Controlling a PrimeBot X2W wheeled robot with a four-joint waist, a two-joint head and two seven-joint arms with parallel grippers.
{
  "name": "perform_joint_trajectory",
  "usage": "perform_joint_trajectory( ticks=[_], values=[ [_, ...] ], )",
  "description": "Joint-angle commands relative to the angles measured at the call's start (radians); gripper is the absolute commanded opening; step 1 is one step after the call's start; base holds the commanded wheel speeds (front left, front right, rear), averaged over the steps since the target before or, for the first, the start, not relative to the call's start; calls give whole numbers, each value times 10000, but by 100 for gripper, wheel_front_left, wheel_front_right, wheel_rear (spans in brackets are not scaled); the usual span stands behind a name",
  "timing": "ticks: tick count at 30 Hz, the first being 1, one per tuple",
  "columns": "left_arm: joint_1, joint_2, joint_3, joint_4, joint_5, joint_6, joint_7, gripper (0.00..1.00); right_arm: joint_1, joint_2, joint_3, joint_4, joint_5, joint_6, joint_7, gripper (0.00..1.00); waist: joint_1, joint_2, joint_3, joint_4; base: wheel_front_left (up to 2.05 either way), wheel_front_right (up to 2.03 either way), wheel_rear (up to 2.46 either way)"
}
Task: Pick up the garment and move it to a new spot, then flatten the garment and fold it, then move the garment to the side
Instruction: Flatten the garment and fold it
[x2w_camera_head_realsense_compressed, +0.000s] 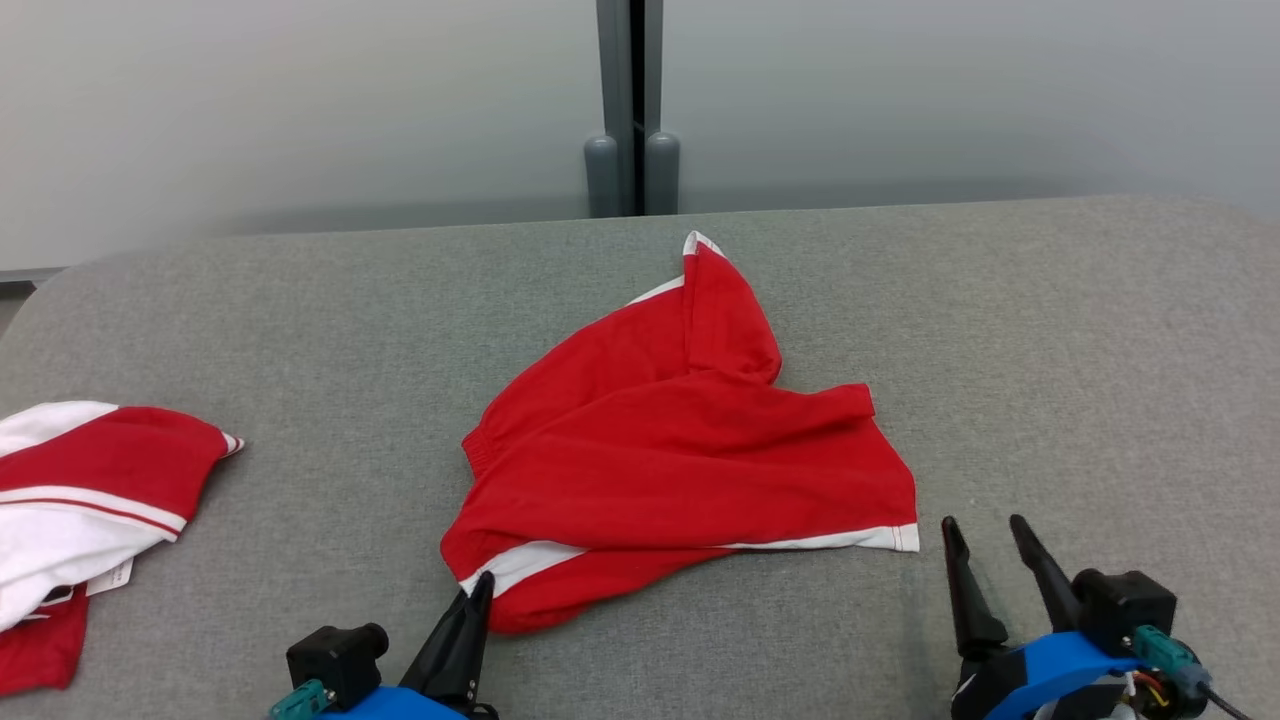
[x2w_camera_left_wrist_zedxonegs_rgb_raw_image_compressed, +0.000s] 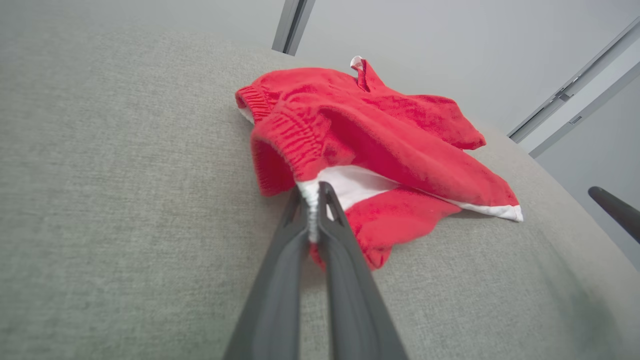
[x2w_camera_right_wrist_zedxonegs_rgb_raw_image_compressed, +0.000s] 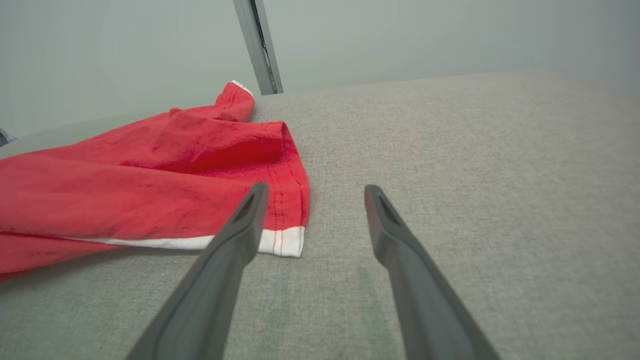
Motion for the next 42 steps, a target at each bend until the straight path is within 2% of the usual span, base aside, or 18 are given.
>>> perform_joint_trajectory(
  ticks=[1, 5, 12, 19, 24, 26, 28, 29, 30, 31, 36, 42],
  values=[
    [67, 109, 161, -10, 130, -23, -29, 0, -156, -26, 301, 265, 173, 5, -6, 100, 0, 0, 59, 191, 0, 0, 0],
    [70, 88, 287, -16, 252, -24, -29, 0, -338, -35, 789, 1066, 317, 4, -5, 100, 0, 0, 139, 399, 0, 0, 0],
    [36, 15, 308, -81, 270, -24, -29, 0, -584, -35, 1295, 1601, 66, 4, -6, 100, 0, 0, 293, 498, 0, 0, 0],
    [-127, 90, 255, -159, 333, -24, -29, 0, -944, -32, 1173, 2154, -103, 4, -6, 100, 0, 0, 513, 557, 0, 0, 0],
    [-257, 179, 183, -218, 302, -24, -29, 0, -1089, -34, 1147, 2307, -121, 5, -5, 93, 0, 0, 683, 622, 0, 0, 0],
    [-299, 223, 127, -256, 285, -24, -29, 0, -1141, -32, 1139, 2387, -154, 5, -3, 82, 0, 0, 791, 667, 0, 0, 0],
    [-358, 278, 98, -287, 250, -24, -29, 0, -1216, -30, 1161, 2473, -195, 5, 3, 62, 0, 0, 902, 715, 0, 0, 0],
    [-376, 298, 92, -303, 226, -24, -29, 0, -1230, -26, 1199, 2539, -216, 5, 8, 45, 0, 0, 936, 731, 0, 0, 0],
    [-402, 324, 87, -323, 215, -24, -29, 0, -1226, -21, 1220, 2600, -233, 5, 9, 13, 0, 0, 967, 743, 0, 0, 0],
    [-409, 346, 94, -334, 208, -24, -29, 0, -1224, -20, 1233, 2627, -209, 5, 9, 0, 0, 0, 985, 749, 0, 0, 0],
    [-416, 386, 205, -423, 285, -24, -29, 0, -1166, -21, 1229, 2216, -187, 5, 2, 0, 0, 0, 883, 695, 0, 0, 0],
    [-662, 394, 594, -1293, 688, -24, -29, 0, -1122, -30, 1139, 840, 85, 4, -7, 0, 0, 0, 349, 472, 0, 0, 0]
  ],
)
